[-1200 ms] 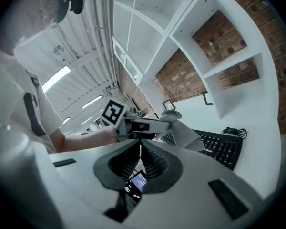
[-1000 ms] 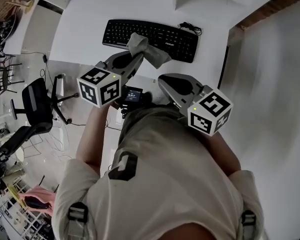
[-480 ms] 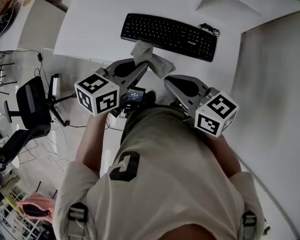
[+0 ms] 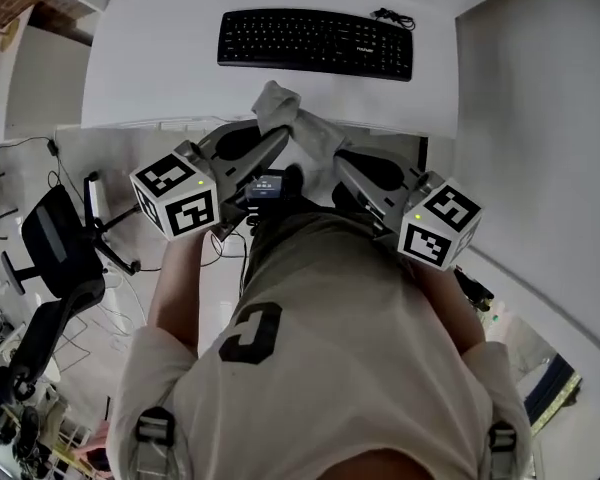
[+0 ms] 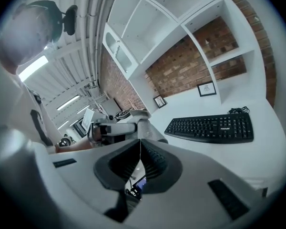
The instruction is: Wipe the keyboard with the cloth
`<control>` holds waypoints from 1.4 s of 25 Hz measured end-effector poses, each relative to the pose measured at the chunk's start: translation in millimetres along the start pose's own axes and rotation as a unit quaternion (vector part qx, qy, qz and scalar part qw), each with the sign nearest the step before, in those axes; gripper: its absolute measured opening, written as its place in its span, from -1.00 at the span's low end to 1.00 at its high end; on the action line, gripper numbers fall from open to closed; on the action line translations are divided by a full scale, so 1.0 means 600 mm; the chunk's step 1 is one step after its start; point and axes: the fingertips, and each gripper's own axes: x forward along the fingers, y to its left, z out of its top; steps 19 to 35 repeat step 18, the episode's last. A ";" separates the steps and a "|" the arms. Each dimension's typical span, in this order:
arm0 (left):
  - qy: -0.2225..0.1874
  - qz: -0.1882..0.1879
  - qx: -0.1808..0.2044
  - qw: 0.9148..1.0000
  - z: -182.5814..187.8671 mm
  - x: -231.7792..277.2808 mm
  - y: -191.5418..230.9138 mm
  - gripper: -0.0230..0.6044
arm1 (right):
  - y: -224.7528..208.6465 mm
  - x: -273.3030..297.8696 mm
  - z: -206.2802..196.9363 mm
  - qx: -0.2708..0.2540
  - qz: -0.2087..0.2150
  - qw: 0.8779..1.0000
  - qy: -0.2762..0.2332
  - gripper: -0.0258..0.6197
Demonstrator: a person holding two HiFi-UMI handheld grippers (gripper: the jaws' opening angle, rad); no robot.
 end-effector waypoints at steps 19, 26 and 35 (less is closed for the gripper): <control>0.026 -0.035 0.021 0.999 -0.087 0.005 -0.159 -0.90 | 0.054 -0.104 -0.056 -0.022 -0.005 0.999 -0.037 -0.90; 0.026 -0.035 0.021 0.999 -0.087 0.005 -0.159 -0.90 | 0.054 -0.104 -0.056 -0.022 -0.005 0.999 -0.037 -0.90; 0.026 -0.035 0.021 0.999 -0.087 0.005 -0.159 -0.90 | 0.054 -0.104 -0.056 -0.022 -0.005 0.999 -0.037 -0.90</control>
